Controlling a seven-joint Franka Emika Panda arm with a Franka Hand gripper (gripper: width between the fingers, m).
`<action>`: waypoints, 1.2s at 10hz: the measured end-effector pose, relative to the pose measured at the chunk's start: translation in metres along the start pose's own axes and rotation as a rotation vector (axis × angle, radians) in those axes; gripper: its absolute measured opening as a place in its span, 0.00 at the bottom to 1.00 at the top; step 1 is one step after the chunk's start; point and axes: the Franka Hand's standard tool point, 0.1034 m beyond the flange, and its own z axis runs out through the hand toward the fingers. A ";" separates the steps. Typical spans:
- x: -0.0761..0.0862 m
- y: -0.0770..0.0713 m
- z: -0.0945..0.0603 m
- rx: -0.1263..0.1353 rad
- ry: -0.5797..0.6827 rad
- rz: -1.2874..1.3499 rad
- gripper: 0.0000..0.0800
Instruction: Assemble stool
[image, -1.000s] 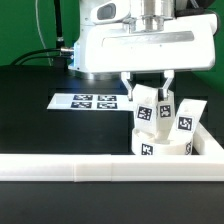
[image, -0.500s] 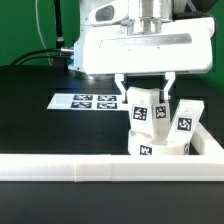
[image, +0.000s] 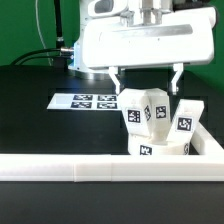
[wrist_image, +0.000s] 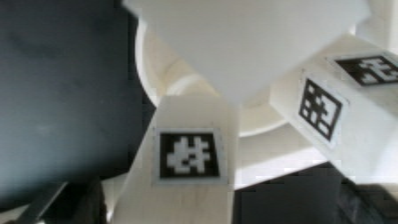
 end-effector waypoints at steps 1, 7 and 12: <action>0.006 0.004 -0.007 0.004 -0.008 -0.013 0.81; 0.009 0.013 -0.007 0.001 -0.054 -0.056 0.81; 0.010 0.020 -0.006 0.016 -0.387 -0.053 0.81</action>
Offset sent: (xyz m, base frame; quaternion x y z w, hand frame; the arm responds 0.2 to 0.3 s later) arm 0.0000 0.0000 0.0000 0.0000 0.0000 0.0000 1.0000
